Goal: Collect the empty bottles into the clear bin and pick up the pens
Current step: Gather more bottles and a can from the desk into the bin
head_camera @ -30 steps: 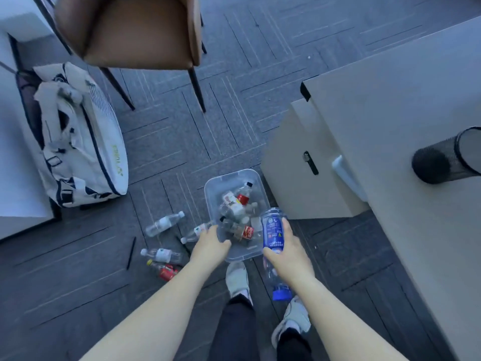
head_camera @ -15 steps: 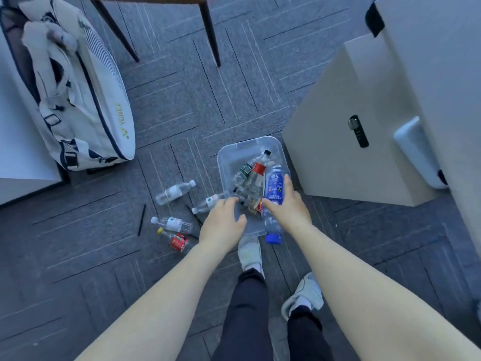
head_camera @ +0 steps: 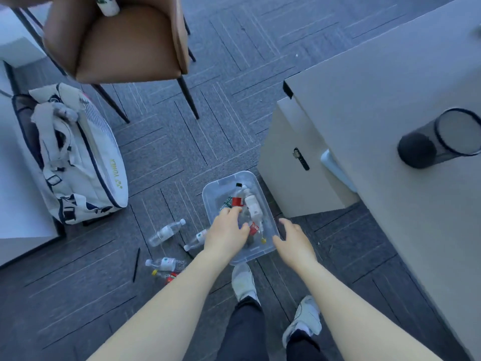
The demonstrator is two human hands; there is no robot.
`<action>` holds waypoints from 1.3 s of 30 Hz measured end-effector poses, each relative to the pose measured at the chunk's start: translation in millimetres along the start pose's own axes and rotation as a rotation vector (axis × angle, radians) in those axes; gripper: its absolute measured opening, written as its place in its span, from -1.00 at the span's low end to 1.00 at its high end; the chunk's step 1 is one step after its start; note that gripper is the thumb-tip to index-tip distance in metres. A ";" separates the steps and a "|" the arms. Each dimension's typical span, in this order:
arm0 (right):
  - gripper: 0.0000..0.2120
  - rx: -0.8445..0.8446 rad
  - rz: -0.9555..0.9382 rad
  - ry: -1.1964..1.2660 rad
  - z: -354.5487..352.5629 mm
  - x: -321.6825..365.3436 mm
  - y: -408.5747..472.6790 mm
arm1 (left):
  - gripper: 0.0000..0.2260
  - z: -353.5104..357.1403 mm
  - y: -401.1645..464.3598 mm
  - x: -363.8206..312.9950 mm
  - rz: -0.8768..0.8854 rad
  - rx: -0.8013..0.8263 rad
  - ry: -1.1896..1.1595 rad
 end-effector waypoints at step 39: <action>-0.14 -0.871 0.610 1.061 -189.0 -623.0 -427.1 | -0.62 472.6 -291.0 -565.2 0.942 0.259 0.710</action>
Point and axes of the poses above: each hand's wrist, its own y-axis towards the middle knuckle, its own z-axis out of the palm, x = y × z, the point moved 10 cm from there along y, towards the middle knuckle, and after that the axes turned 6 degrees about x, right-handed, at the moved point
